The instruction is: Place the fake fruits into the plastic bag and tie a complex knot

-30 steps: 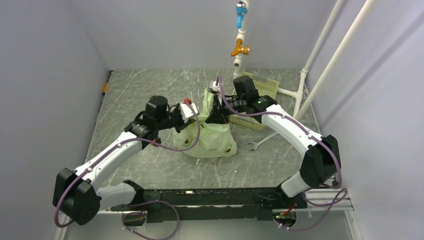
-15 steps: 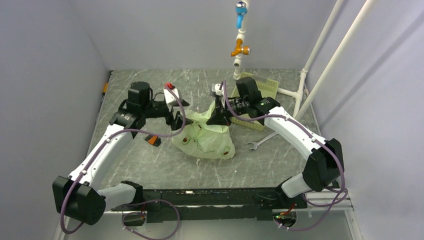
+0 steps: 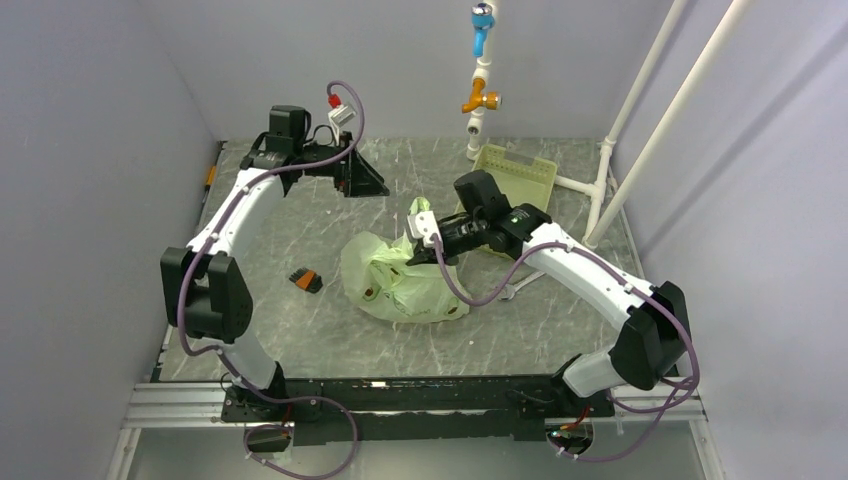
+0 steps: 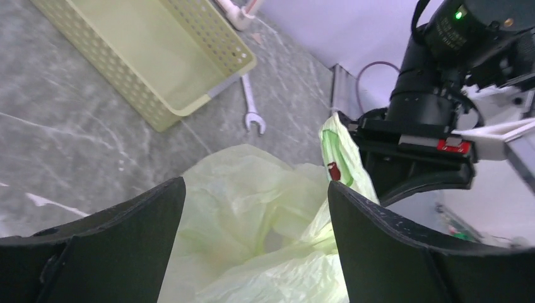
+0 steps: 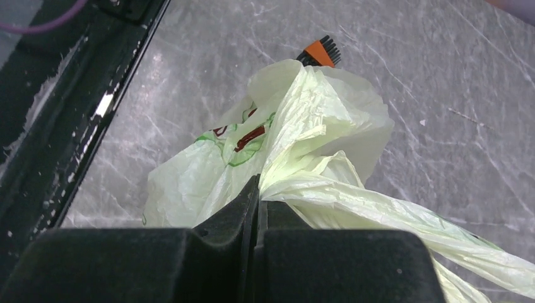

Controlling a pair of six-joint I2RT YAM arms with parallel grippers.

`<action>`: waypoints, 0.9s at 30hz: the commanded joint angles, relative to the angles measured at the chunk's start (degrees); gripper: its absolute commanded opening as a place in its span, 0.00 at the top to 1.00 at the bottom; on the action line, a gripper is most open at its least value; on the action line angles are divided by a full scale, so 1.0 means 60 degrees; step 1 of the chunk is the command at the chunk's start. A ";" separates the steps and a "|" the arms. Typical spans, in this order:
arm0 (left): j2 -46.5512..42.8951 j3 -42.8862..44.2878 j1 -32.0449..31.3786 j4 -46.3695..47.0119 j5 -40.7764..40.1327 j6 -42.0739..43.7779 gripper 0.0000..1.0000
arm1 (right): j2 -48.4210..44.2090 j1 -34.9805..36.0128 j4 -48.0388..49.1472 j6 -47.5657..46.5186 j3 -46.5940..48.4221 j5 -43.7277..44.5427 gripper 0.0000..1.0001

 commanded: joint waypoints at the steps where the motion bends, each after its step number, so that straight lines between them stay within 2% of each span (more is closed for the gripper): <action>1: 0.0106 0.0332 -0.0305 0.0902 0.0887 -0.1995 0.10 | -0.0108 0.0147 -0.0652 -0.2023 0.0225 0.0101 1.00; 9: 0.0627 0.0748 -0.0917 0.0369 0.0850 -0.1709 0.10 | 0.0147 0.0264 -0.1216 -0.2604 0.0568 0.0141 1.00; 14: 0.1176 0.1655 -0.1342 -0.0965 0.0492 -0.0691 0.15 | 0.0249 0.0300 -0.1320 -0.2659 0.0699 0.0129 1.00; 19: 0.1232 0.1899 -0.1452 -0.1045 0.0682 -0.0556 0.27 | 0.0382 0.0302 -0.1462 -0.2704 0.0760 0.0064 1.00; 23: 0.1200 0.1994 -0.1530 -0.1465 0.1003 -0.0332 0.41 | 0.0411 0.0303 -0.1457 -0.2746 0.0751 0.0095 1.00; 27: 0.1102 0.2267 -0.1563 -0.2433 0.1115 0.0706 0.61 | 0.0411 0.0265 -0.1506 -0.2740 0.0720 0.0092 1.00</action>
